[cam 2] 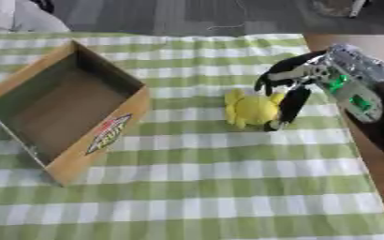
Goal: Pick up objects on the table and place them in the box.
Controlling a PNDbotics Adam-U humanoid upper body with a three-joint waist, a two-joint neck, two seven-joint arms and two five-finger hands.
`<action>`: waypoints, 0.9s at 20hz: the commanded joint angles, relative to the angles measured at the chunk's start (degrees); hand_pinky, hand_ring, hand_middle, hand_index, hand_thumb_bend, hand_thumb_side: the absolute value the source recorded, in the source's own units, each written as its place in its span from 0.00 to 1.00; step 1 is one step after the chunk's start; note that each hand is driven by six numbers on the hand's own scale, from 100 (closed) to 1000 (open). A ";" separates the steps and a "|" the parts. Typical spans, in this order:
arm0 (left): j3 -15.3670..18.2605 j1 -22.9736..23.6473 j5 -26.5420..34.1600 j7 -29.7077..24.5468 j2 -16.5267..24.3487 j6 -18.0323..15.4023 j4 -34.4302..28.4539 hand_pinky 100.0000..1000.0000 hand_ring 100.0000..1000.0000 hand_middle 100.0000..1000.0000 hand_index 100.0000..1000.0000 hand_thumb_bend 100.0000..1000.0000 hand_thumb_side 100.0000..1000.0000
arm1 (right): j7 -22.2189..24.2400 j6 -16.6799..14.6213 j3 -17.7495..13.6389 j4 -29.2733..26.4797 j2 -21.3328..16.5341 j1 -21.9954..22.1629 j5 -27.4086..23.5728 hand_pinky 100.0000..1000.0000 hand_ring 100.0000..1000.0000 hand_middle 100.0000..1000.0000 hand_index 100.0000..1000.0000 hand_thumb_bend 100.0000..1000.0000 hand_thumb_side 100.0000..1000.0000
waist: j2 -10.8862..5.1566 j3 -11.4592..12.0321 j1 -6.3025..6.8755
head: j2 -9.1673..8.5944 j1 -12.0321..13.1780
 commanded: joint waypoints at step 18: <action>-0.07 -0.29 0.13 -0.41 0.55 0.09 -1.09 0.72 0.60 0.55 0.71 0.00 0.90 | 0.21 2.59 0.32 3.82 2.22 -1.41 4.40 0.80 0.91 0.76 0.94 0.37 0.33 | -0.74 0.33 0.07 | -0.33 -0.18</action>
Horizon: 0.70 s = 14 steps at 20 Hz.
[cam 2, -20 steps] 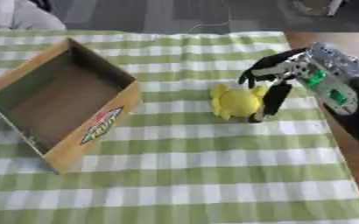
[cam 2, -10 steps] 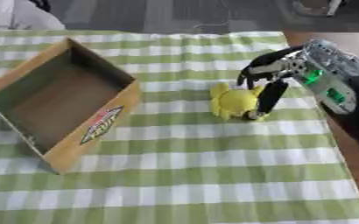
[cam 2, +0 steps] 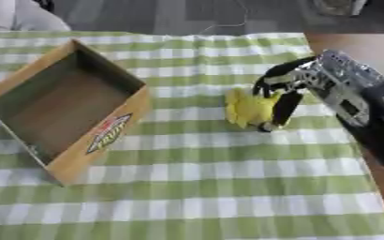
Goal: Pick up objects on the table and place them in the box.
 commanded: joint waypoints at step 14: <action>-0.11 -0.22 0.16 -0.71 0.58 -0.01 -1.09 0.72 0.60 0.55 0.70 0.00 0.90 | -1.33 1.60 -0.50 -1.01 -0.15 -2.00 0.94 0.75 0.86 0.57 0.72 0.20 0.34 | -1.00 0.40 -0.06 | -0.37 -0.09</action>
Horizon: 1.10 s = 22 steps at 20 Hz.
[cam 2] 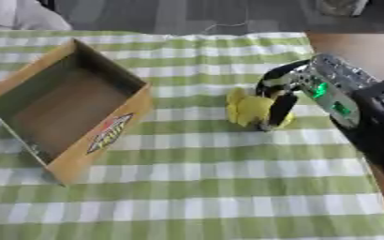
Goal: Pick up objects on the table and place them in the box.
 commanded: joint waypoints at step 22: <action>-0.14 -0.21 0.42 -0.46 0.97 0.03 -1.09 0.72 0.60 0.55 0.70 0.00 0.90 | -5.62 6.47 -2.67 -11.63 -0.75 -5.04 -0.38 0.71 0.77 0.38 0.54 0.00 0.30 | -1.57 -0.15 0.02 | 0.29 -0.48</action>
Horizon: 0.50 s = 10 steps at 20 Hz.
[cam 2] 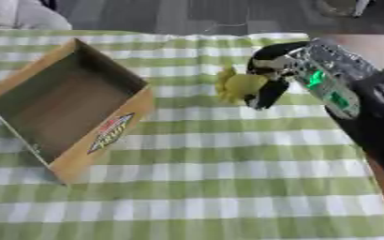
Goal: Pick up objects on the table and place them in the box.
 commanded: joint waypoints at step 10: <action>-0.40 0.19 0.70 -0.10 1.04 -0.17 -1.09 0.72 0.60 0.55 0.70 0.00 0.90 | 2.24 3.90 -0.66 -7.69 5.16 -8.77 0.81 0.72 0.77 0.37 0.53 0.00 0.34 | -1.98 0.01 0.46 | 0.78 -0.51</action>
